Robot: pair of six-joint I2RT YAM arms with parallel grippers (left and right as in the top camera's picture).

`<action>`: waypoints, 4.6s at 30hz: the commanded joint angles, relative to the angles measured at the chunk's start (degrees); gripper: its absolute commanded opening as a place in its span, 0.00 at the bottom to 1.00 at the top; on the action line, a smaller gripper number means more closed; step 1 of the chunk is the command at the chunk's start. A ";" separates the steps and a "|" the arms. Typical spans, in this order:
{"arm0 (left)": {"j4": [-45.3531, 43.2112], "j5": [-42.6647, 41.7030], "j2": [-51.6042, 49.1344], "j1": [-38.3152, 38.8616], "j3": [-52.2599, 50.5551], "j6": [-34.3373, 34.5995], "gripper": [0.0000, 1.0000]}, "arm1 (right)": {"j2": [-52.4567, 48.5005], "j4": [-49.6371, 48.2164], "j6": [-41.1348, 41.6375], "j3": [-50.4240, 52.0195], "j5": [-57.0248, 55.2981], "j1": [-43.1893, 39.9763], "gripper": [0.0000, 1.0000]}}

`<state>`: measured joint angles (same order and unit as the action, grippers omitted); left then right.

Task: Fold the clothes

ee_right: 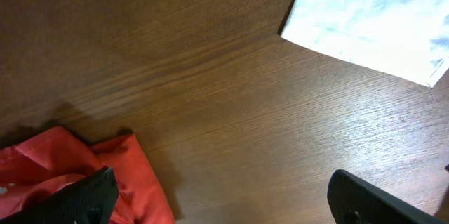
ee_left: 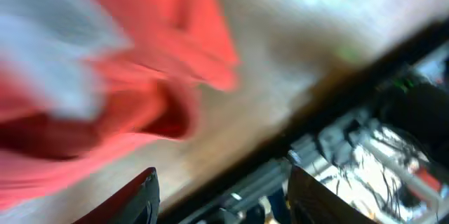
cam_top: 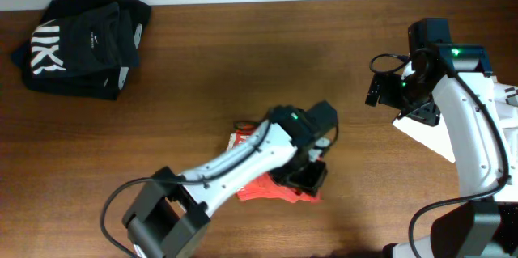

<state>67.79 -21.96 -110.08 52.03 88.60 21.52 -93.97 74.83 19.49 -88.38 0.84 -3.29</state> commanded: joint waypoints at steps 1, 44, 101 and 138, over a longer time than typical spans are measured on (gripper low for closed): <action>-1.70 11.82 1.99 -6.01 -0.39 1.14 0.59 | -0.04 -0.04 0.02 -0.39 -1.14 -0.11 0.99; 3.48 17.07 1.31 -5.70 0.13 1.44 0.57 | -0.04 -0.04 0.02 -0.39 -1.14 -0.11 0.99; 5.05 8.66 -8.92 0.20 11.87 2.62 0.59 | -0.04 -0.04 0.02 -0.39 -1.14 -0.13 0.99; -54.14 -17.66 29.09 -30.64 -57.92 -0.11 0.93 | -0.04 -0.04 0.02 -0.39 -1.14 -0.11 0.99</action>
<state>15.00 -38.02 -81.43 20.62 31.88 19.11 -93.97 74.85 19.44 -88.38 0.82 -3.29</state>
